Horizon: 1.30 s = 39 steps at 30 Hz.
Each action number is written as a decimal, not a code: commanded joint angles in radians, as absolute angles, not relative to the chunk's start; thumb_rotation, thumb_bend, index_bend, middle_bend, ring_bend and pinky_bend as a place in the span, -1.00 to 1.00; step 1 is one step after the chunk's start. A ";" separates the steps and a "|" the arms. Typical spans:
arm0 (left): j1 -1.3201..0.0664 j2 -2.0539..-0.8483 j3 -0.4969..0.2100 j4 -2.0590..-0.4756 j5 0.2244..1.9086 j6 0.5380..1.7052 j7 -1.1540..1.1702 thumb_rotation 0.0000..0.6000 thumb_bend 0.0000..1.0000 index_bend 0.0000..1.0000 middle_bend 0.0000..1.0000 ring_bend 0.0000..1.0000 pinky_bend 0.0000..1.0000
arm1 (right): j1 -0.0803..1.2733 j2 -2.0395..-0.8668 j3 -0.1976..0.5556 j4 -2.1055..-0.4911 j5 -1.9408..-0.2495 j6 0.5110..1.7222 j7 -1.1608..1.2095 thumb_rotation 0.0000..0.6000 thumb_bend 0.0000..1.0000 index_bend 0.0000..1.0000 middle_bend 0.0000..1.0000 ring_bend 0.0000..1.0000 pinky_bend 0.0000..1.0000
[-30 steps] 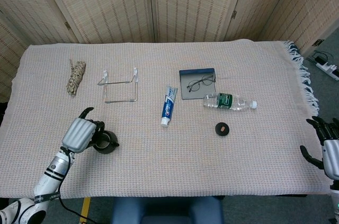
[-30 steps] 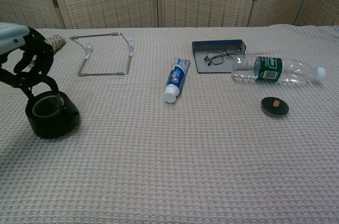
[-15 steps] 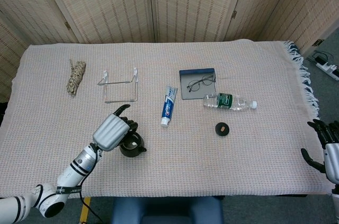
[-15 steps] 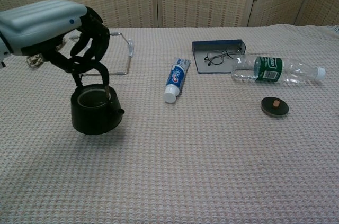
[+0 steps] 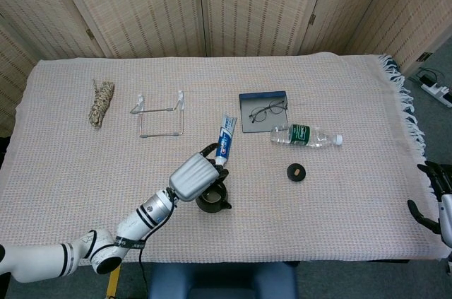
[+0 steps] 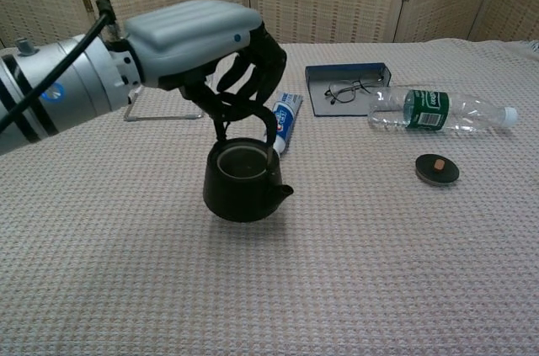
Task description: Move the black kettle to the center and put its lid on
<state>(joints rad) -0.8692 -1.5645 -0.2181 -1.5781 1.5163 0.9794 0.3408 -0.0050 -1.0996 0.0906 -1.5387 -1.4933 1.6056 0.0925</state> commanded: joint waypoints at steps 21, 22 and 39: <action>-1.089 -1.799 -0.292 -1.304 1.465 0.889 0.315 1.00 0.04 0.27 0.35 0.35 -0.67 | -0.015 -1.098 0.101 -1.511 -1.470 1.596 0.125 1.00 -0.36 -0.62 -0.60 -0.56 -0.86; -1.097 -1.808 -0.294 -1.286 1.460 0.886 0.312 1.00 0.04 0.27 0.35 0.34 -0.67 | -0.014 -1.097 0.102 -1.510 -1.469 1.595 0.127 1.00 -0.36 -0.62 -0.60 -0.56 -0.86; -1.114 -1.857 -0.282 -1.156 1.363 0.869 0.378 1.00 -0.09 -0.50 -0.10 -0.07 -0.75 | -0.006 -1.101 0.109 -1.488 -1.458 1.571 0.145 1.00 -0.36 -0.62 -0.60 -0.57 -0.86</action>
<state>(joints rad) -1.1172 -1.8595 -0.2825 -1.1483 1.3925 0.8837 0.3434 -0.0063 -1.1005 0.1088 -1.4884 -1.4577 1.5710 0.1449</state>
